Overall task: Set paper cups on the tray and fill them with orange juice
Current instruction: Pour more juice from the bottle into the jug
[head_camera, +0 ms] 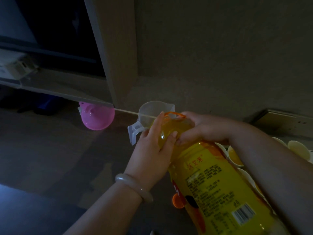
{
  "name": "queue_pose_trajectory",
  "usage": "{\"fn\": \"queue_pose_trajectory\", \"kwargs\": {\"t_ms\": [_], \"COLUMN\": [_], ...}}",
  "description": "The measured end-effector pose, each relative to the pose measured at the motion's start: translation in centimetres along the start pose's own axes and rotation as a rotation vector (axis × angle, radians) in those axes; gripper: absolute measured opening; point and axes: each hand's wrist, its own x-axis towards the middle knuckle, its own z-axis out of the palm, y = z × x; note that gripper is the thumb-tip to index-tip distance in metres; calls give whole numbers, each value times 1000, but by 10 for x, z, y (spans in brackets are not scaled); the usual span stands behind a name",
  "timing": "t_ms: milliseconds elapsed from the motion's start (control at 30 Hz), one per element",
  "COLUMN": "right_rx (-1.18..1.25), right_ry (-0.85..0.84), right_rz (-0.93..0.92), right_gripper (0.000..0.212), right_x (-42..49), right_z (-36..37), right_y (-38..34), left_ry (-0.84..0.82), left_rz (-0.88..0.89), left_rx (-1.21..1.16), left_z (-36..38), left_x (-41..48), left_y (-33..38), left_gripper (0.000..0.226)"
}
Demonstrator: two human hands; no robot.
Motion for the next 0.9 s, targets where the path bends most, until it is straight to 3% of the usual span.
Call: {"fn": "queue_pose_trajectory", "kwargs": {"t_ms": [200,367,500,700,900], "right_rx": [-34,-7,-54,-45,-19], "right_ry": [13,-7,10,-24,-14], "right_rz": [16,16,37,5,7], "right_gripper": [116,98,132,86,100], "right_x": [2,1,6,1,5], "right_z": [0,-1,-2,-4,-4], "right_y": [0,-1,3,-3,3], "left_ry": [2,-1,5,8,7], "left_rz": [37,40,33,28,16], "left_rx": [19,1,12,-4,3], "left_z": [-1,0,0,1,0], "left_x": [1,1,1,2,1], "left_y": [-1,0,-1,0,1], "left_gripper": [59,63,66,62,64]}}
